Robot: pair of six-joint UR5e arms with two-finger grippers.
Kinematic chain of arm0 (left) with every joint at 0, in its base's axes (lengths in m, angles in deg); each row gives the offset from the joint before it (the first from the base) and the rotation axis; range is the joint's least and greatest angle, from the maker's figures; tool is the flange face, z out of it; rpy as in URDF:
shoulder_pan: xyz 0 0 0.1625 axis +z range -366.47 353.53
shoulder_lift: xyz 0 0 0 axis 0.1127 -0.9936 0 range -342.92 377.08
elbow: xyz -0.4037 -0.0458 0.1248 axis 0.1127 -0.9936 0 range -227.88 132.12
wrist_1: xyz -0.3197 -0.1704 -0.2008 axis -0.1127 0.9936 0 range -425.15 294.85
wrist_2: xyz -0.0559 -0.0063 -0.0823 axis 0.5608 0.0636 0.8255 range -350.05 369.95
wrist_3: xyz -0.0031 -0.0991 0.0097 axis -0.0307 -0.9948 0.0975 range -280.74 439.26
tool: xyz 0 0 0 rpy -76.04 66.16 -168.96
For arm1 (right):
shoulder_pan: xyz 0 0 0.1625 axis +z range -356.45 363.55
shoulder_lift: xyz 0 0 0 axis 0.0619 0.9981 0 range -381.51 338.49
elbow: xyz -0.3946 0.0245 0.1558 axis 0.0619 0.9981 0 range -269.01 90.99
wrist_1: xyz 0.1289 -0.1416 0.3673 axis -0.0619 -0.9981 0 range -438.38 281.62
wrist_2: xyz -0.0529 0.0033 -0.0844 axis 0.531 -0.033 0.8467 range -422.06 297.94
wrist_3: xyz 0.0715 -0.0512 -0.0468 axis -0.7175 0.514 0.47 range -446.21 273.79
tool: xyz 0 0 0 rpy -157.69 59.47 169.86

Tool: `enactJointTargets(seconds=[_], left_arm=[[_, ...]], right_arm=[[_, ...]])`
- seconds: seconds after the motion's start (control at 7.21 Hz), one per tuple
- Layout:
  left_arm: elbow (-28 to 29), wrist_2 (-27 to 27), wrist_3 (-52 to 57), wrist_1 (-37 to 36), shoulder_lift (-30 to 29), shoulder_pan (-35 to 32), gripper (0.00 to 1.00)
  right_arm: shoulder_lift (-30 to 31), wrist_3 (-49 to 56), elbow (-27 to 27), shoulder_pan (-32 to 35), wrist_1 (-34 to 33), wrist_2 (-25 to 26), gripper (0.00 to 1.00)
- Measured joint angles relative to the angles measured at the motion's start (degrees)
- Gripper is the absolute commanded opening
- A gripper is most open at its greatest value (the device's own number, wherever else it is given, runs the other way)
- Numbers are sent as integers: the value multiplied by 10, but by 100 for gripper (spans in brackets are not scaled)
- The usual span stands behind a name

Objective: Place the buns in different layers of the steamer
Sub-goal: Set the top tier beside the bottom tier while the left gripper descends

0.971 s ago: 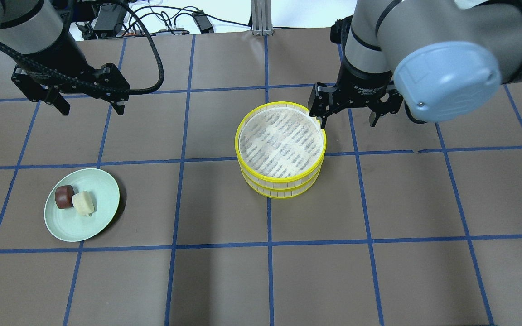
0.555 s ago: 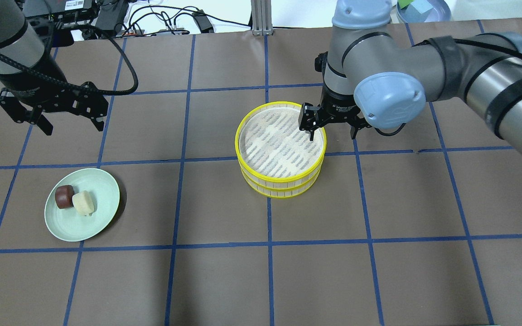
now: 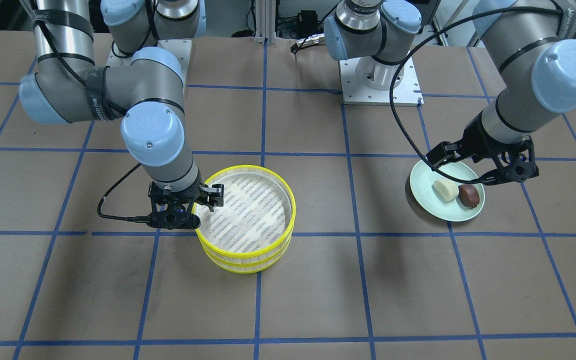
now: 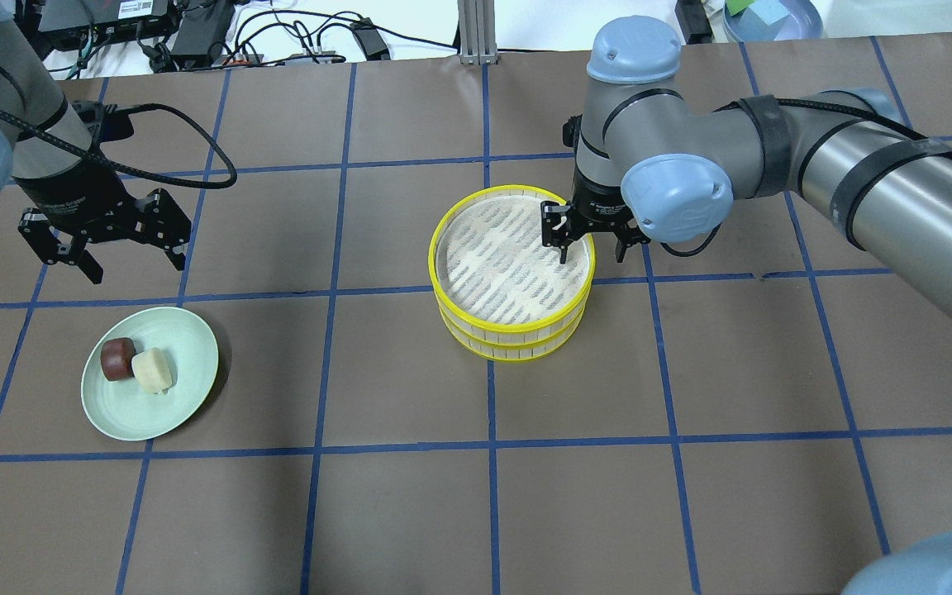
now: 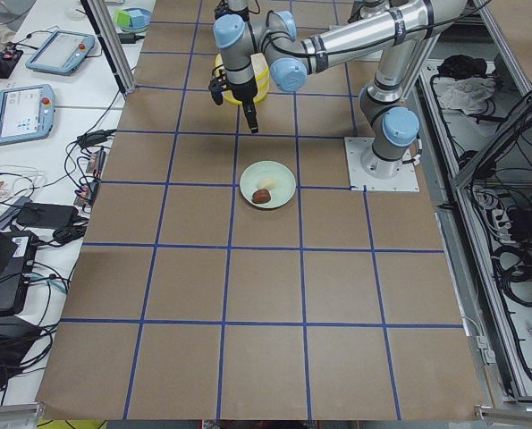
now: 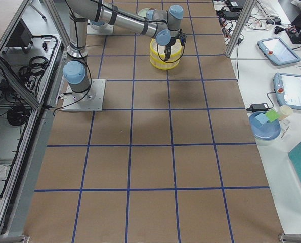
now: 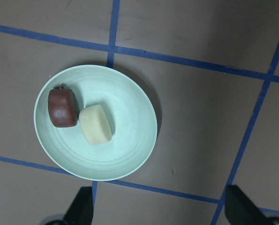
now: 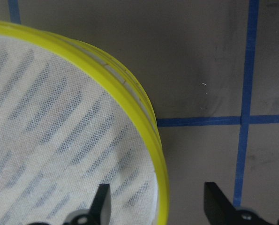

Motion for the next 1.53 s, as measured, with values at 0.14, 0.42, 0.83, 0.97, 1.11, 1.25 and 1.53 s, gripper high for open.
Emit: enactJointTargets(seconds=[0.14, 0.42, 0.83, 0.97, 1.11, 1.25, 1.53], left_arm=[[-4, -1, -13, -8, -23, 4, 100], [-10, -7, -21, -15, -68, 19, 100], [-27, -54, -18, -25, -110, 49, 98], [-31, -64, -18, -29, -125, 57, 98], [-32, -68, -18, -39, -140, 60, 98], [-33, -69, -19, -52, -155, 62, 98], [-33, -64, -21, -65, -173, 62, 93]], right_arm=[[-1, -1, 0, 0, -2, -3, 0], [0, -1, 2, 0, -2, -3, 0], [22, -1, 14, -5, 6, -2, 0], [38, 1, 18, -12, 16, -2, 0], [54, 9, 22, -27, 38, -2, 0], [70, 33, 24, -55, 67, -3, 0], [104, 94, 26, -124, 127, 6, 0]])
